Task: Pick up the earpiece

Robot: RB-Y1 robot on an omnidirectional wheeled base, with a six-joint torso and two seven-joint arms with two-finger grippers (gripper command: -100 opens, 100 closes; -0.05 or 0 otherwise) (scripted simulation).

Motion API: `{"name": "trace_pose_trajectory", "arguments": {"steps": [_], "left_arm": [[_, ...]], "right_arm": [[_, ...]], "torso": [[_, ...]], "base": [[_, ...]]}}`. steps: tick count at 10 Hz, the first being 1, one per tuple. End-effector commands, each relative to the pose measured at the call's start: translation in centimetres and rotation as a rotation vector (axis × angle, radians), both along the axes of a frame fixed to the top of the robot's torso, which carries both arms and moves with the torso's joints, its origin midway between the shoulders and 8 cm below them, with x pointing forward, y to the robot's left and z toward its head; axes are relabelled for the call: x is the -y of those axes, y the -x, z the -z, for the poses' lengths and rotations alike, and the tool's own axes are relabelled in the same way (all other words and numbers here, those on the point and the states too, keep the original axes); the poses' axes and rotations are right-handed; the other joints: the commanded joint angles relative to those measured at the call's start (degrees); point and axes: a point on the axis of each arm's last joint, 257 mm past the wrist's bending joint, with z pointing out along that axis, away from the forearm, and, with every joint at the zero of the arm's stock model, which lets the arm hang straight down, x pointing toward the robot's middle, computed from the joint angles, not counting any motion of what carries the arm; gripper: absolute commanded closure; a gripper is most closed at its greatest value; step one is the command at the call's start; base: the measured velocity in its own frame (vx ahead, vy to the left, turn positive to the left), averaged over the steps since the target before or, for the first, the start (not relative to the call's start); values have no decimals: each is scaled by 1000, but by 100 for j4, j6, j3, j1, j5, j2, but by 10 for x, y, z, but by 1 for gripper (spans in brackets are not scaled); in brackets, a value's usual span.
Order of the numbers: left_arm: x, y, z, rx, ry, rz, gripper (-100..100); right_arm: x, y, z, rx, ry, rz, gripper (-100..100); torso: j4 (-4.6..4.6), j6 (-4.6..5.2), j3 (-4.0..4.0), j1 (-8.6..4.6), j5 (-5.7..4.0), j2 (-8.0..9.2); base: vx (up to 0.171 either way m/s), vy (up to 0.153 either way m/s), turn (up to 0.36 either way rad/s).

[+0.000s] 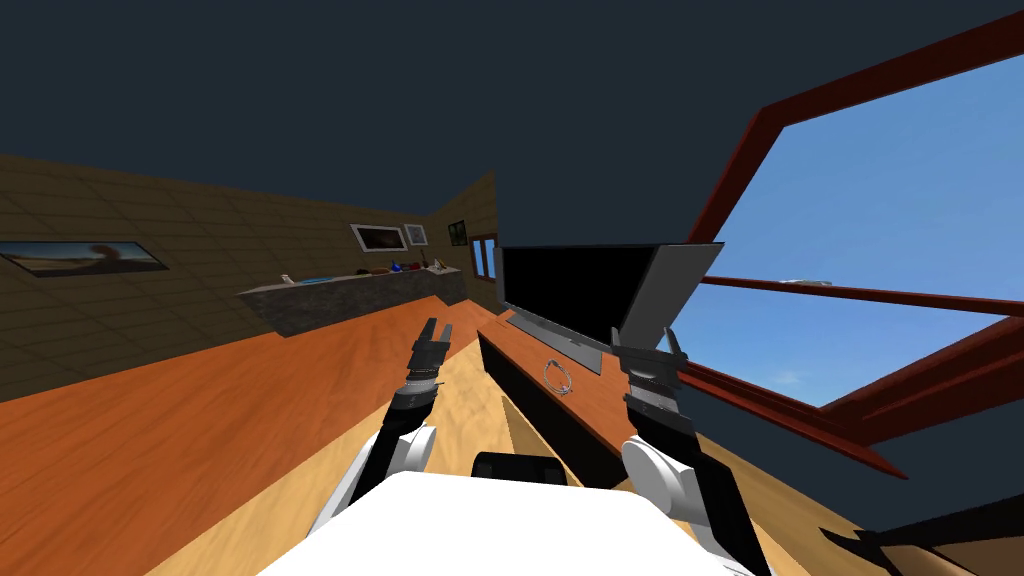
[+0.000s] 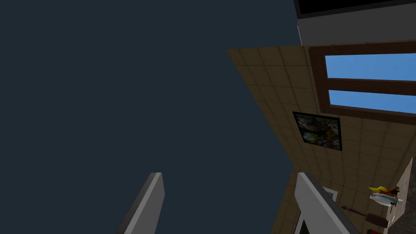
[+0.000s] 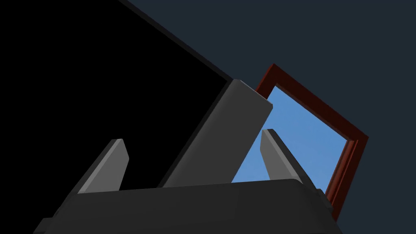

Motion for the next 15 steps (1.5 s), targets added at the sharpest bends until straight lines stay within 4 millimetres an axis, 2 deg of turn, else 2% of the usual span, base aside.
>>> {"name": "trace_pose_trajectory", "arguments": {"steps": [1, 2, 5, 6, 8, 9, 12, 13, 15], "left_arm": [[0, 0, 0, 0, 0, 0, 0], [0, 0, 0, 0, 0, 0, 0], [0, 0, 0, 0, 0, 0, 0], [0, 0, 0, 0, 0, 0, 0], [0, 0, 0, 0, 0, 0, 0], [0, 0, 0, 0, 0, 0, 0], [0, 0, 0, 0, 0, 0, 0], [0, 0, 0, 0, 0, 0, 0], [0, 0, 0, 0, 0, 0, 0]], "right_arm": [[7, 0, 4, 1, -50, -8, -100], [15, -3, 17, -25, -82, -14, -100], [23, -3, 22, -19, -149, -22, -100], [33, -5, 37, -44, -193, -26, -100], [39, -5, 42, -38, -250, -33, -100], [48, -6, 57, -64, -287, -32, -100], [56, -5, 64, -55, -365, -40, -100], [65, -5, 81, -79, -411, -36, -100], [70, -5, 87, -72, -466, -42, -100]], "torso": [[0, 0, 0, 0, 0, 0], [0, 1, -1, 5, 1, -2], [-1, 1, -2, 5, 1, -3], [-1, 1, -2, 12, 3, -4], [0, 1, -1, 0, 0, -2], [0, 2, -1, 4, 1, -2], [0, 3, -1, 4, 1, -2], [-1, 2, -2, 10, 2, -5], [0, 1, -1, 0, 0, -2]], "base": [[-2, -19, -1], [-9, -31, 223], [-3, -19, 39], [-8, -20, 270], [-7, -33, 65], [-11, -26, 293], [-5, -22, 23], [-8, -25, 233], [-7, -31, 100]]}}
